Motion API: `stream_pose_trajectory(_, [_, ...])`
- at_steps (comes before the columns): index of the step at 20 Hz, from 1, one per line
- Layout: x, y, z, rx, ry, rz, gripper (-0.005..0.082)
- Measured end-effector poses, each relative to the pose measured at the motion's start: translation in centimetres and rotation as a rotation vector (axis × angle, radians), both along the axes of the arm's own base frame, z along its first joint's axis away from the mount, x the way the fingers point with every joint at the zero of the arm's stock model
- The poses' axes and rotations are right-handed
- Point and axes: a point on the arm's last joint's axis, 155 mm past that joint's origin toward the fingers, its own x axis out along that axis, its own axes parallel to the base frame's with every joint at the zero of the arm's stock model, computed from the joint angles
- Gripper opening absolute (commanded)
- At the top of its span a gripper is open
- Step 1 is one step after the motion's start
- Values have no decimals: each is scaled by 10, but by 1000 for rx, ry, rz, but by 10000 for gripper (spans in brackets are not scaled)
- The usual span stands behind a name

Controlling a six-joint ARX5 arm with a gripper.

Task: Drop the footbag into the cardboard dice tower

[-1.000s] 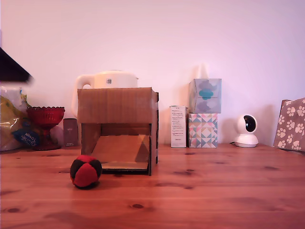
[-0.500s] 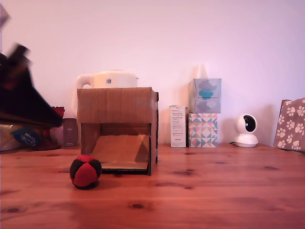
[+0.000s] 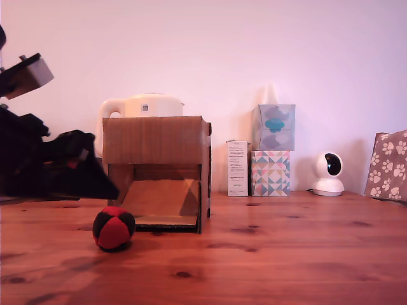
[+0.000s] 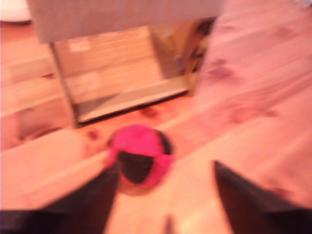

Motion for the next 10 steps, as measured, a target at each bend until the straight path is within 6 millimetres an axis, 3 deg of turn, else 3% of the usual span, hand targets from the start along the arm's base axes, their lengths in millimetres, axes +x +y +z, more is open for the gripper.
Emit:
stream_pose_trajectory(7, [10,-5,5,-9,-29,-1,737])
stream_pose_trajectory(10, [14,-7,-12,11,9,-1,737])
